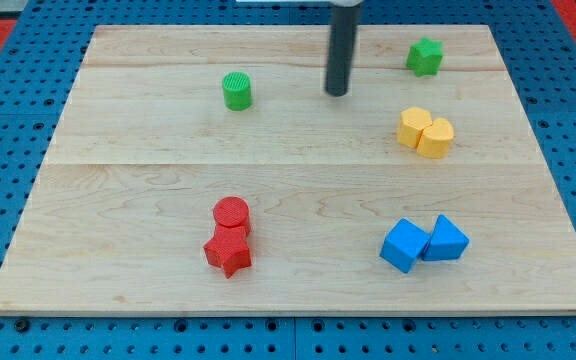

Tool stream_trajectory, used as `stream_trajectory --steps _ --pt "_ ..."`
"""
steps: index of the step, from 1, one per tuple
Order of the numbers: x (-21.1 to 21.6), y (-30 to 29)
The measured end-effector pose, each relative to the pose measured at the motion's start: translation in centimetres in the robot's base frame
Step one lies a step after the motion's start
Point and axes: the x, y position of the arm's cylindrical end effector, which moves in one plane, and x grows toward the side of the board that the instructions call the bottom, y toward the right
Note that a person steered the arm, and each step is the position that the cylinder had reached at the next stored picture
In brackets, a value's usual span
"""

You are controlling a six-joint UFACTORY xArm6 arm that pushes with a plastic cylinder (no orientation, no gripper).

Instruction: Slide green circle towards the green star

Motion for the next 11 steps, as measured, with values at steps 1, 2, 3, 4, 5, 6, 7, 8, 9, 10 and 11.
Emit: stream_trajectory --steps 1,2,3,4,5,6,7,8,9,10,11 --pt "2.1 -3.5" --pt "5.3 -8.8" --pt "4.0 -17.0" --pt "2.3 -12.3" --pt "-0.3 -8.5" --pt "-1.8 -11.5" --pt "-3.6 -8.6" --pt "-2.7 -1.9" --pt "-2.7 3.5" --pt "-2.9 4.4" --pt "-5.6 -1.2"
